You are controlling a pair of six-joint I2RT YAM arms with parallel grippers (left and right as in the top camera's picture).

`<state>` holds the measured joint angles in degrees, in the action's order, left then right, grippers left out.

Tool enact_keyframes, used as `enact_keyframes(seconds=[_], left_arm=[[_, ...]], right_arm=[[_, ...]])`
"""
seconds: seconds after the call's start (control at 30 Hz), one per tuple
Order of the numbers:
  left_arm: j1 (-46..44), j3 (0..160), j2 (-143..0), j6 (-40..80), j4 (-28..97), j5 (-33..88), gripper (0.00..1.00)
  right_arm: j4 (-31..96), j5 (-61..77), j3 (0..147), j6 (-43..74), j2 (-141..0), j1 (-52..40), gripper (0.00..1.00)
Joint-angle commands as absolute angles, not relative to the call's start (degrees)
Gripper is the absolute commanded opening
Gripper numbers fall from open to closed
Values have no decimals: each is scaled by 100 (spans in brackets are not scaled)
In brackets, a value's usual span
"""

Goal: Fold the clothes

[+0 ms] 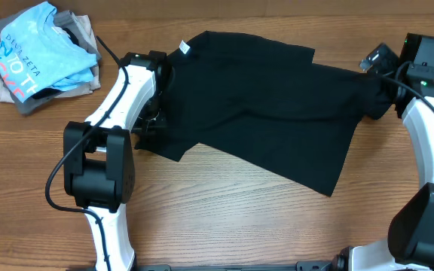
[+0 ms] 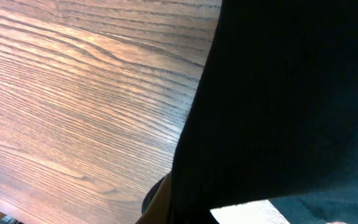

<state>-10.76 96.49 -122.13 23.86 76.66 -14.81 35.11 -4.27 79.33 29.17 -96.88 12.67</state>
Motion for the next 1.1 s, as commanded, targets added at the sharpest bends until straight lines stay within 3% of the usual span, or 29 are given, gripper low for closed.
enact_keyframes(seconds=[0.0, 0.17, 0.33, 0.8, 1.07], left_arm=[[-1050, 9813, -11679, 2349, 7675, -1540, 4], [-1041, 9806, -11507, 2314, 7804, -1481, 8], [-1041, 9754, -11515, 2316, 7703, -1260, 8], [-1041, 9756, -11515, 2316, 7557, -1236, 9], [-1041, 9756, -11515, 2314, 7474, -1212, 10]], right_arm=[[4180, 132, 8670, 2803, -9227, 1260, 100], [6007, 1334, 8851, 2801, -8967, 1216, 100], [7155, 1341, 8270, 2783, -8973, 937, 100], [7015, 607, 6082, 3881, -8973, 729, 100], [6254, 676, 4991, 4202, -8973, 659, 100]])
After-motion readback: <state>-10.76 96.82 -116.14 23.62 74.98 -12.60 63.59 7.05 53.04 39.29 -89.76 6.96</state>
